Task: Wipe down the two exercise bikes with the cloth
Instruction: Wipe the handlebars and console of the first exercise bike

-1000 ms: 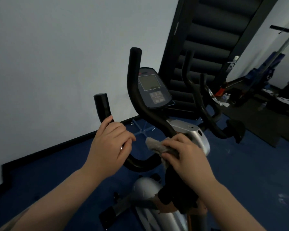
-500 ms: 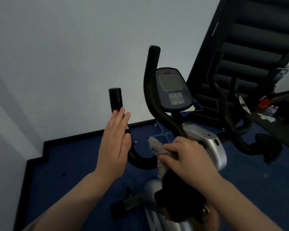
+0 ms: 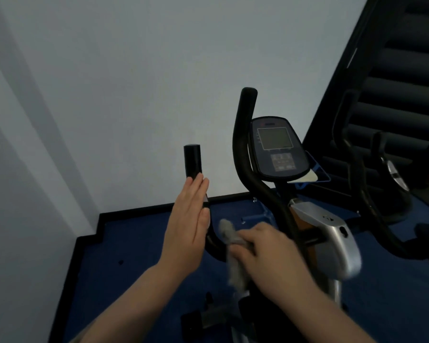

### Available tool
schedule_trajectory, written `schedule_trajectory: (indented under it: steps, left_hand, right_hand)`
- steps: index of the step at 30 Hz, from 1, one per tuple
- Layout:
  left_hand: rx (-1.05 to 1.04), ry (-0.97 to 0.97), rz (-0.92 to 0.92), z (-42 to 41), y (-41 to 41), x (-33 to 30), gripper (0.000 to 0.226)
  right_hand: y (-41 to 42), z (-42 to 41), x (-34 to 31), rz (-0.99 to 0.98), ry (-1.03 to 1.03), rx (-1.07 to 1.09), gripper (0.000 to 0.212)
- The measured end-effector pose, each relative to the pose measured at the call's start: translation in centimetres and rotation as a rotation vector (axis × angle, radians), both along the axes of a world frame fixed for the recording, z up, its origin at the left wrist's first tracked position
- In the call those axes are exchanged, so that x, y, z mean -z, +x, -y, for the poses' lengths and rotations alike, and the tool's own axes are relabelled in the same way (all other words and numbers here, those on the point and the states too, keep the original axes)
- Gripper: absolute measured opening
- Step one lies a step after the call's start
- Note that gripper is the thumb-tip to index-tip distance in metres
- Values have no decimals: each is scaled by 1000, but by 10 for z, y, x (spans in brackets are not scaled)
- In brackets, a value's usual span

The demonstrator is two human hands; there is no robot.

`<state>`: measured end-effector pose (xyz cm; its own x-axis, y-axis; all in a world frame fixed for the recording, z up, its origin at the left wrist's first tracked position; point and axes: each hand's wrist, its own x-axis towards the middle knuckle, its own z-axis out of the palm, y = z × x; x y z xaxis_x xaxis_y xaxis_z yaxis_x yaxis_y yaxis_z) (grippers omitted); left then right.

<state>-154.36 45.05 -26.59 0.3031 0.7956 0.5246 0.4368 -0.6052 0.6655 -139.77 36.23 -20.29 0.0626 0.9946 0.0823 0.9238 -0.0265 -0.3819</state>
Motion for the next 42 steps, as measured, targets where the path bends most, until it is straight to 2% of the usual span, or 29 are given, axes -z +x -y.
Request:
schedule_trajectory:
  steps: [2,5,9,13,15,18,19,23,25,28,31,33,35,37,41,42]
  left_hand:
    - [13,-4,-16,-1,-1,-2,51]
    - [16,47,-106,-4,-9,-5,51]
    - [27,161,-215,-18,-25,-10,51]
    - [76,115,-124,-35,-39,-13,64]
    - [106,127,-103,-43,-42,-16,72]
    - [169,187,-138,-56,-42,-23,80]
    - [190,199,-151,-60,-43,-25,83]
    - [271,153,-151,-76,-47,-38,105]
    - [321,83,-116,-83,-49,-44,110]
    - [338,59,-109,-92,-52,-49,100]
    - [371,76,-81,-100,-55,-54,68]
    - [410,38,-9,-105,-58,-59,43]
    - [423,-6,39,-109,-61,-63,37]
    - [430,-44,57,-109,-62,-63,37]
    - [435,-117,173,-100,-53,-57,42]
    - [425,-130,209,-96,-50,-56,42]
  right_hand:
    - [-25,-6,6,-51,27,-25,26]
    - [-22,-15,-3,-216,-50,-12,29]
    - [5,2,-7,-89,-100,-41,24]
    - [-19,4,2,-126,-63,3,21]
    - [-36,-12,0,-217,-25,64,21]
    - [-44,-29,-7,-523,-39,169,24]
    - [-42,-28,-9,-538,-48,164,23]
    - [-37,-7,-2,-304,-97,165,20]
    - [-45,-6,2,-263,-73,198,18]
    - [-58,-28,-2,-369,34,265,22]
    - [-68,-71,-20,-556,184,225,29]
    - [-71,-96,-34,-581,237,215,28]
    - [-69,-103,-34,-609,249,222,25]
    - [-70,-91,-18,-579,244,246,26]
    - [-83,-78,8,-266,315,388,27]
    - [-86,-87,4,-248,350,391,27]
